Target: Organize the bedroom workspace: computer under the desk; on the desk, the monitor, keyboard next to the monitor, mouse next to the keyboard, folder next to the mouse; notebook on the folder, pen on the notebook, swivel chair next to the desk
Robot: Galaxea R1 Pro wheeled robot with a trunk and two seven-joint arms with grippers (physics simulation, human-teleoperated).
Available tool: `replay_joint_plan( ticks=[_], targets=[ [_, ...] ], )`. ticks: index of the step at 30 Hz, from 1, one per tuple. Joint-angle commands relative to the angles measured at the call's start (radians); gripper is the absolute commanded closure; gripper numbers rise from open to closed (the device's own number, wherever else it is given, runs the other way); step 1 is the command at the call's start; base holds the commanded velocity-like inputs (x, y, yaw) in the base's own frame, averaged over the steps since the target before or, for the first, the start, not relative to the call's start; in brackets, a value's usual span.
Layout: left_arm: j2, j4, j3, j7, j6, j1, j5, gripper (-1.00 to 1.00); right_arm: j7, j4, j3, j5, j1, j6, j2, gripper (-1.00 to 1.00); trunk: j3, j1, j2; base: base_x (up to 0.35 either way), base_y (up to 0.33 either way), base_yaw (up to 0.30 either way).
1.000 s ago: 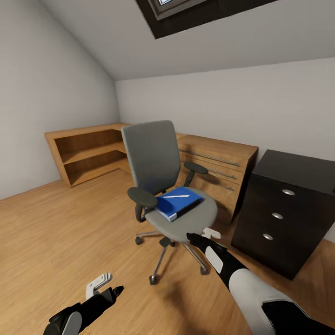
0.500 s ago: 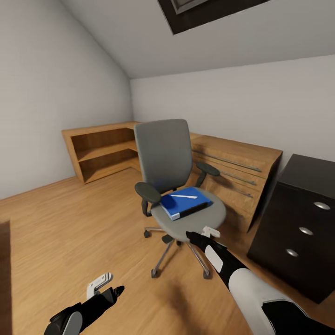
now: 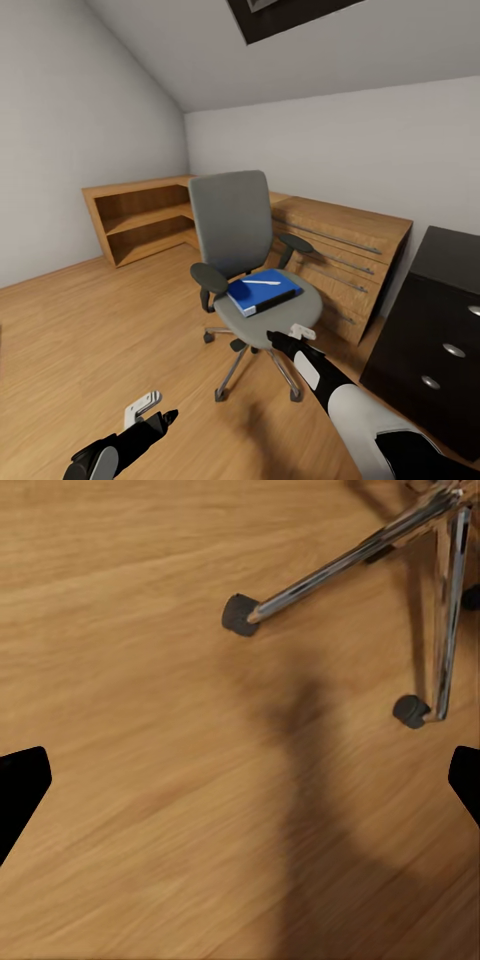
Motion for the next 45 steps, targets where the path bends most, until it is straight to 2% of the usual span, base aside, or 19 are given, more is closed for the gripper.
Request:
replay_joint_plan(
  ticks=[1, 12, 20, 33, 45],
  targets=[
    [-0.001, -0.002, 0.002, 0.009, 0.005, 0.000, 0.011, -1.00, -0.005, 0.033, 0.001, 0.002, 0.000, 0.004, -0.001, -1.00, -0.001, 0.000, 0.000, 0.139, -0.128, 0.000],
    [-0.001, -0.002, 0.002, 0.010, 0.005, 0.000, 0.010, -1.00, -0.005, 0.035, 0.001, 0.002, 0.000, 0.003, -0.001, -1.00, -0.001, 0.000, 0.000, 0.021, -0.010, 0.000],
    [-0.001, -0.001, 0.002, 0.010, 0.005, 0.000, 0.010, -1.00, -0.005, 0.035, 0.001, 0.002, 0.000, 0.003, -0.001, -1.00, -0.001, 0.000, 0.000, 0.239, 0.000, 0.000],
    [-0.001, 0.000, 0.001, 0.010, 0.005, 0.000, 0.011, -1.00, -0.005, 0.035, 0.001, 0.002, 0.000, 0.002, -0.001, -1.00, -0.001, 0.000, 0.000, 0.017, 0.000, 0.000],
    [-0.001, 0.003, -0.001, 0.010, 0.005, 0.000, 0.013, -1.00, -0.005, 0.035, 0.001, 0.002, 0.000, 0.002, -0.001, -1.00, -0.001, 0.000, 0.000, -0.256, 0.000, 0.000]
  ],
)
